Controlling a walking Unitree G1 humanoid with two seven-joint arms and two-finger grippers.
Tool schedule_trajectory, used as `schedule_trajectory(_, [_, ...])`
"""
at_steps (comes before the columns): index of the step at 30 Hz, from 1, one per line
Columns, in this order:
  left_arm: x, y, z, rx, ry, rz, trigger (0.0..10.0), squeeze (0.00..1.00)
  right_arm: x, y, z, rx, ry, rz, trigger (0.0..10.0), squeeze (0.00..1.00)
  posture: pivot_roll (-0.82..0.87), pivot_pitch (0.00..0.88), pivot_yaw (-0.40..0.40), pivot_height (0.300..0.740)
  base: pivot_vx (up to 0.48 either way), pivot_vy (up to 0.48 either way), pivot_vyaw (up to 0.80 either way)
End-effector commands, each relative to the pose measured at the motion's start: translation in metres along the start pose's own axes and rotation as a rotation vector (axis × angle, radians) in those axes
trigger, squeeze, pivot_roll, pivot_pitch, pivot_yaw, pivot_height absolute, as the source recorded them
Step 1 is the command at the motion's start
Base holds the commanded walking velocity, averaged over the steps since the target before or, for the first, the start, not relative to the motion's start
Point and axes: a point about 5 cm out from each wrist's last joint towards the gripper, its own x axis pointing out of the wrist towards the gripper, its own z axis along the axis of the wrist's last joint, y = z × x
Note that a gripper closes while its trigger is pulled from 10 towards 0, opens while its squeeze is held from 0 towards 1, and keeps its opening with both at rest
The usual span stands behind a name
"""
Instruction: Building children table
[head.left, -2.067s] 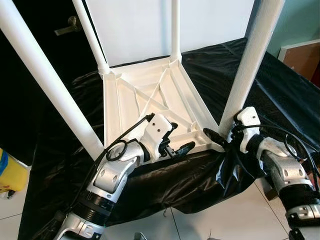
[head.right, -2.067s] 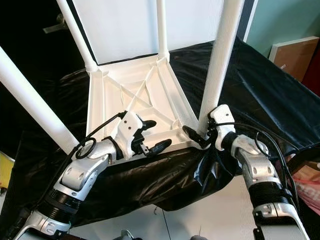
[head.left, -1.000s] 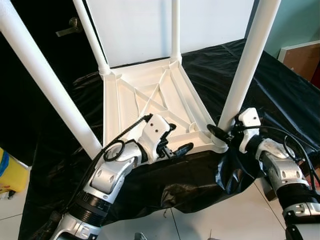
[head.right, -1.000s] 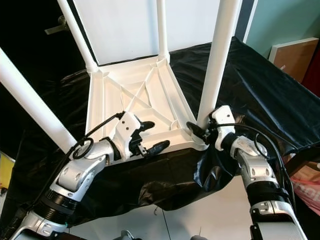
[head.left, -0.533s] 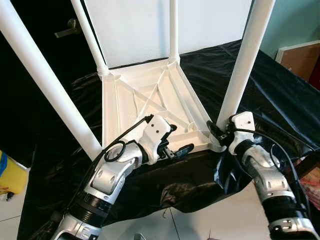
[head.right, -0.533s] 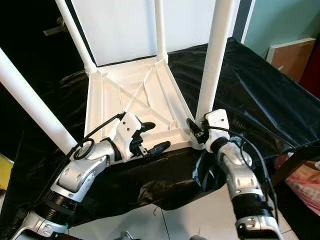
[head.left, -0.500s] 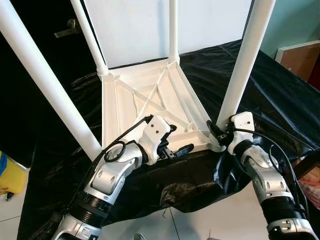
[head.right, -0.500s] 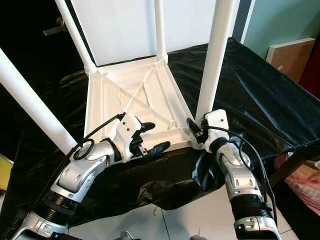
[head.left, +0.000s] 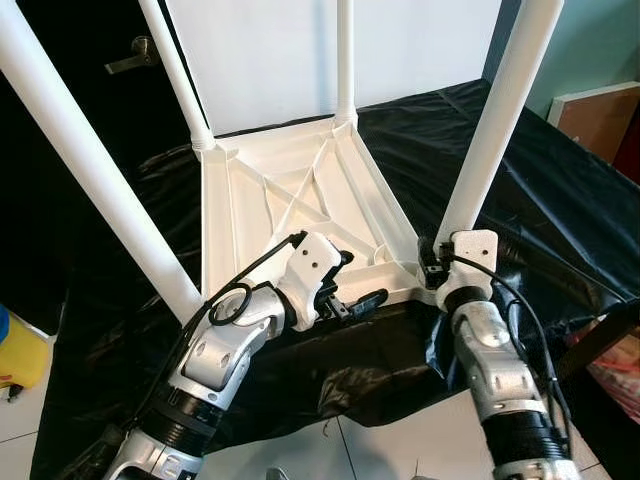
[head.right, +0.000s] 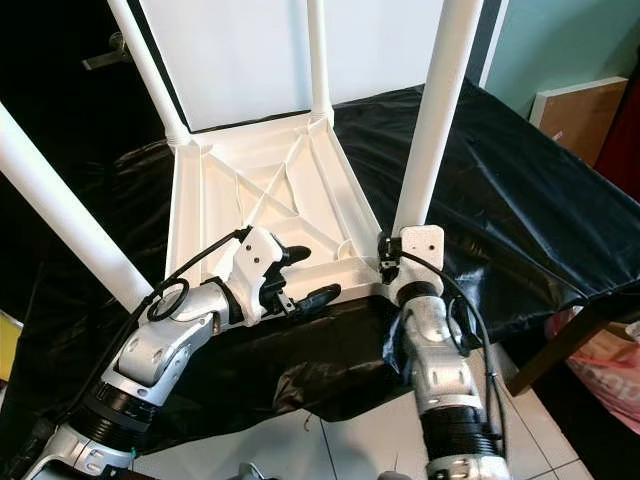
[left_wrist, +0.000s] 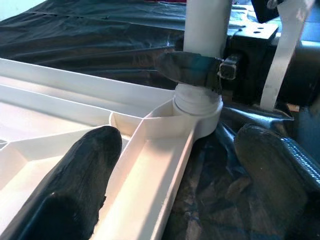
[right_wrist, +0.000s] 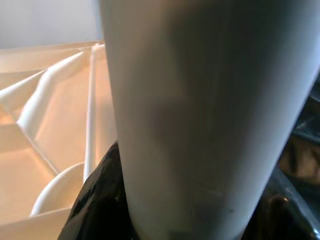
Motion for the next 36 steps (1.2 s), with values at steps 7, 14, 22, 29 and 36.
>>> schedule_trajectory(7, [-0.002,0.002,-0.003,0.006,0.016,-0.017,10.0,0.00,-0.005,-0.002,-0.013,0.004,0.086,-0.060,10.0,0.00,-0.10,0.003,0.057,0.740,0.000,0.000,0.00])
schedule_trajectory(14, [-0.001,0.002,-0.001,0.006,0.008,-0.008,10.0,0.00,-0.005,0.000,-0.008,-0.019,0.059,-0.058,10.0,0.00,-0.10,0.000,0.059,0.740,0.000,0.000,0.00])
schedule_trajectory(22, [-0.001,0.004,0.001,0.010,0.005,0.000,10.0,0.00,-0.003,-0.003,0.000,-0.023,0.018,-0.026,10.0,1.00,-0.10,0.005,0.058,0.740,0.000,0.000,0.00])
schedule_trajectory(29, [-0.001,0.002,0.001,0.005,0.002,-0.002,10.0,0.00,-0.004,-0.018,0.009,-0.027,-0.036,0.162,10.0,1.00,-0.10,0.026,0.064,0.740,0.000,0.000,0.00])
schedule_trajectory(36, [-0.002,-0.002,0.001,0.001,0.001,-0.012,10.0,0.00,-0.007,-0.032,0.010,-0.060,-0.037,0.441,10.0,0.00,-0.10,0.046,0.068,0.740,0.000,0.000,0.00])
